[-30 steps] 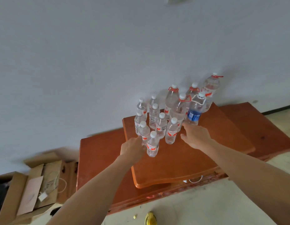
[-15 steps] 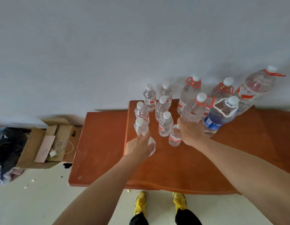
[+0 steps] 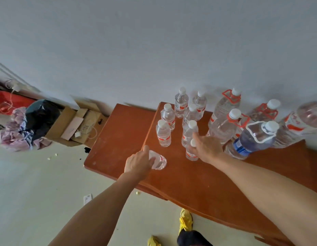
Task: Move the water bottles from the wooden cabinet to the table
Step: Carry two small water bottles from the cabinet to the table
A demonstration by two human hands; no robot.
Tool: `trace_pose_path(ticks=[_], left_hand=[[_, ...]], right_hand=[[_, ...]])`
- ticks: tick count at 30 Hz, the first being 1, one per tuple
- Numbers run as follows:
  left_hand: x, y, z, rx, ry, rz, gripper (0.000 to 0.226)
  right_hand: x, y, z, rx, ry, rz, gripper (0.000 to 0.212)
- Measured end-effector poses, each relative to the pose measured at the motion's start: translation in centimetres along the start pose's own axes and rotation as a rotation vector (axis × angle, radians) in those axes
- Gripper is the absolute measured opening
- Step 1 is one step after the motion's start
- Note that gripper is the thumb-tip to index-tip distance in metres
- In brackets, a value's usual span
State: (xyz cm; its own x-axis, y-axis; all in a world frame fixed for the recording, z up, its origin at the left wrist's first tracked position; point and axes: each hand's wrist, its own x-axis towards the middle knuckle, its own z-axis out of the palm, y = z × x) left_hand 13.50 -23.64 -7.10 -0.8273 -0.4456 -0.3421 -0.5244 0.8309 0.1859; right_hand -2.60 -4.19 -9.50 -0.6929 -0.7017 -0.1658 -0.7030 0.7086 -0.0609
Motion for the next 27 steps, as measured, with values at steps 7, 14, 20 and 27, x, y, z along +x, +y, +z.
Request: trace_pose_path(ticks=[7, 14, 20, 27], left_hand=[[-9.1, -9.7, -1.7, -0.055, 0.062, -0.15, 0.026], [-23.2, -23.3, -1.2, -0.157, 0.174, -0.402, 0.03], [-37.1, -35.9, -0.3, -0.191, 0.257, -0.608, 0.031], [-52.9, -48.3, 2.0, -0.232, 0.344, -0.943, 0.03]], right_hand=[[0.4, -9.8, -2.9, 0.009, 0.013, -0.234, 0.038], [-1.6, -28.1, -3.5, -0.043, 0.07, -0.556, 0.029], [-5.6, -46.9, -2.5, -0.053, 0.111, -0.779, 0.044], [-12.3, -68.9, -2.4, -0.065, 0.046, -1.1, 0.043]])
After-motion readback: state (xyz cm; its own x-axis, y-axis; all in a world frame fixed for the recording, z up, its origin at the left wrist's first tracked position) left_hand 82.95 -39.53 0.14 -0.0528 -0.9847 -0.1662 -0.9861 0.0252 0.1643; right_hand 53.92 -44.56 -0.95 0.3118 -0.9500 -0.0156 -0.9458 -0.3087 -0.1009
